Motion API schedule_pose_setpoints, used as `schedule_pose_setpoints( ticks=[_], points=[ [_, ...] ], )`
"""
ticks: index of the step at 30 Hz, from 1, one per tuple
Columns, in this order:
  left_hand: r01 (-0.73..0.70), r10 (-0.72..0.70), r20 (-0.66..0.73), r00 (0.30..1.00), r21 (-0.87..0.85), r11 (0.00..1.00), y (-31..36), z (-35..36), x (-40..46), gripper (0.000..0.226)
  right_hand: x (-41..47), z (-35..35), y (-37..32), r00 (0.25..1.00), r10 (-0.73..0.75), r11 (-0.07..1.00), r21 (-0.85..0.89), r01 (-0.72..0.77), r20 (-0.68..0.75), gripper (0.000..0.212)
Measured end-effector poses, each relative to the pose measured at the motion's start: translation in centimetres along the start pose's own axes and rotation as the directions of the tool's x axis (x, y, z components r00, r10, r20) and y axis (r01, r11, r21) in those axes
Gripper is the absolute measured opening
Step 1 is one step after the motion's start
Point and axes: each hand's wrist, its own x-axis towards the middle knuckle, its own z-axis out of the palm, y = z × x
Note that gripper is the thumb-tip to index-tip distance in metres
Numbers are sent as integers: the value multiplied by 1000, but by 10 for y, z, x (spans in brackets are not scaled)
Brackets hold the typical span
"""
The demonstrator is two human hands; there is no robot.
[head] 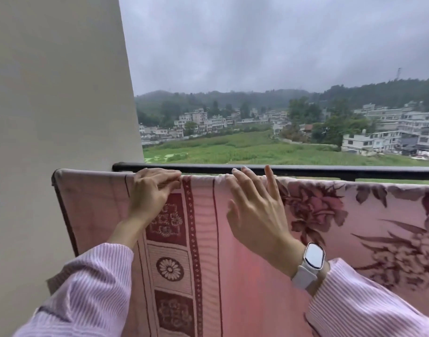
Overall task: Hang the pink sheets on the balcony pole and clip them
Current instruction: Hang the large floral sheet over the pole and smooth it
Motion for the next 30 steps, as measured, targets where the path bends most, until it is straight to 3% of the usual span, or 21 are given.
schedule_pose_setpoints(
  ticks=[5, 9, 16, 20, 25, 30],
  points=[
    [-98, 95, -25, 995, -170, 981, -20, -5, 12, 14, 12, 42, -55, 996, 88, 996, -21, -88, 6, 48],
    [-233, 231, -60, 971, -29, 972, -48, -19, 23, 7, 20, 63, -86, 991, 135, 988, -79, -135, -9, 47],
    [-104, 103, -12, 995, -41, 994, -134, -56, 29, 12, 41, 80, -128, 993, 114, 983, -150, -108, 30, 49],
    [40, -43, 34, 999, 64, 997, -189, -68, 21, 26, 68, 104, -159, 997, 39, 992, -119, -30, 67, 48],
    [55, -53, -14, 998, 179, 982, -235, -97, 9, 29, 98, 149, -203, 991, -24, 995, -92, 36, 134, 51],
    [60, -90, 90, 992, 286, 956, -259, -126, 7, 34, 123, 193, -246, 985, -57, 996, -55, 67, 163, 52]
  ],
)
